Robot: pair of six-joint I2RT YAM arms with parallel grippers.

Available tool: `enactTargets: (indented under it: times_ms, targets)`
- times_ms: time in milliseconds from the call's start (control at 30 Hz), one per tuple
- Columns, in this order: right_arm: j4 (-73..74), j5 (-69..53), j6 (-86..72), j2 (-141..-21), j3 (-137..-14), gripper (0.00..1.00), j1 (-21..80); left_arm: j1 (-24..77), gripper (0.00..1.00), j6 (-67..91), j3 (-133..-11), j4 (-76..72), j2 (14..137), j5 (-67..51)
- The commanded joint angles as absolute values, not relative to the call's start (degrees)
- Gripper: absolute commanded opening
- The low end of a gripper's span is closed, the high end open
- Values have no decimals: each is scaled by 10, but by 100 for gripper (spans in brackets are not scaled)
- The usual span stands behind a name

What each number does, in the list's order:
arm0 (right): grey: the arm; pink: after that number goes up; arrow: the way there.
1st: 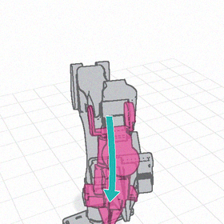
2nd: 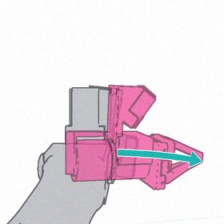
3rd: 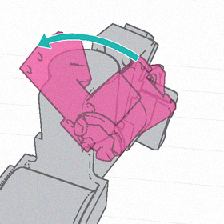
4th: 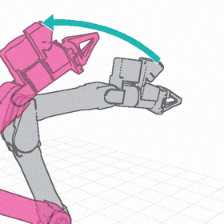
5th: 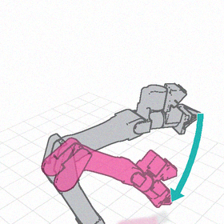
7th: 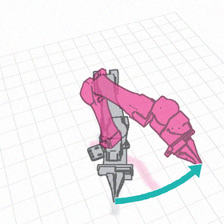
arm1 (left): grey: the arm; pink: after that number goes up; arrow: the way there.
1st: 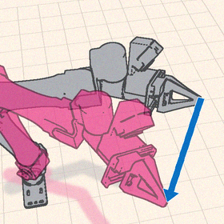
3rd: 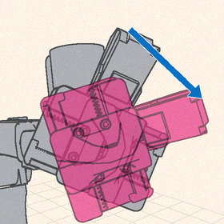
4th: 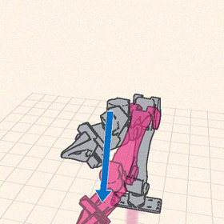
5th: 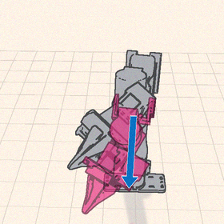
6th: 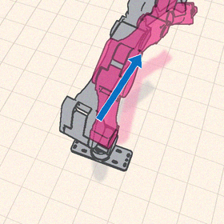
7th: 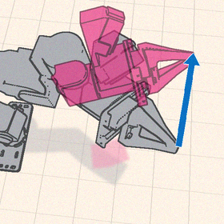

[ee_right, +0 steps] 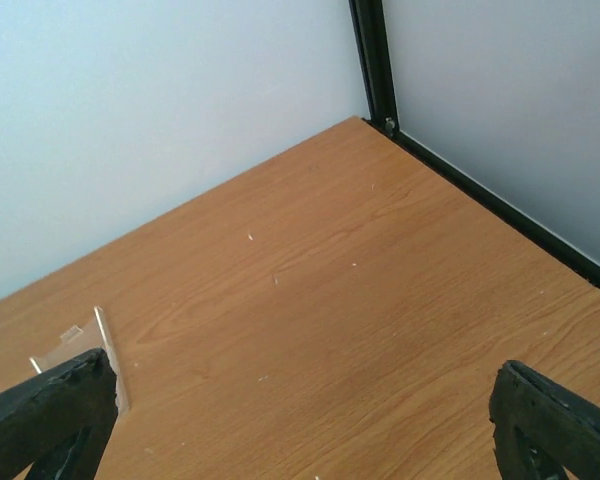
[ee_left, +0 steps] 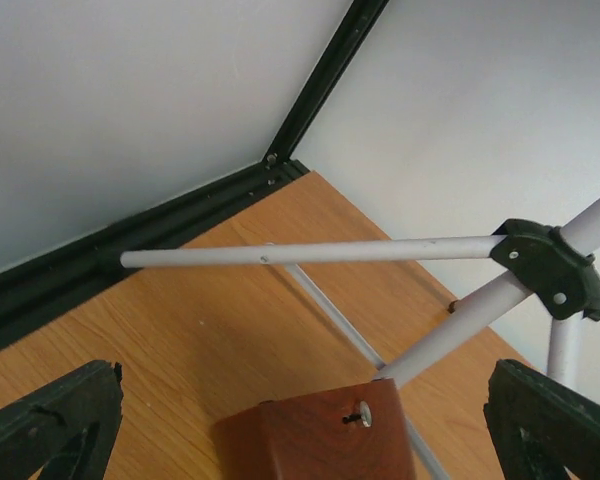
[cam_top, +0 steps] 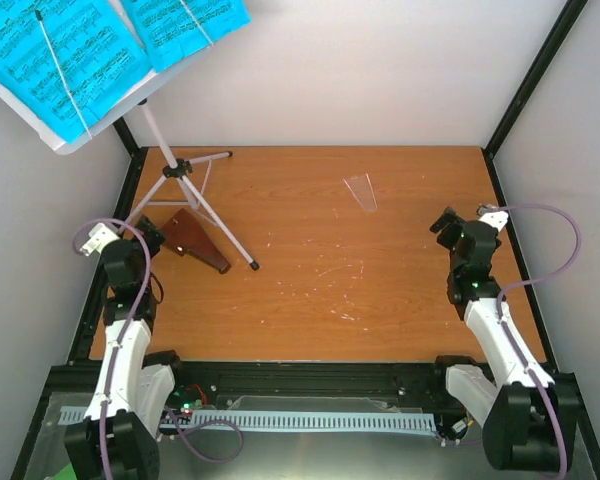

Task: Pack up the instrument practice props

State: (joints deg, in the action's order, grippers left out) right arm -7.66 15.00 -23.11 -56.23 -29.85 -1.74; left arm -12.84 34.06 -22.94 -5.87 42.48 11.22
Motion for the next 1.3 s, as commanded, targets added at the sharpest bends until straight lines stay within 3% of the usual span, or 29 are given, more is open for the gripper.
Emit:
enactTargets:
  times_ms: [0,233,533,900,1267]
  targets:
    - [-19,144,-254,-510,-320,100,-20,-130,99,444,-300,37,452,71]
    - [13,0,-217,-466,-370,100,-20,-129,99,449,-353,131,486,-30]
    - [67,-138,-186,-469,-415,100,-20,-129,100,252,-460,211,588,-202]
    - [60,-173,-182,-475,-391,100,-20,-129,95,135,-539,265,748,-111]
    - [55,-189,-178,-491,-384,100,-20,-130,85,116,-622,269,855,-119]
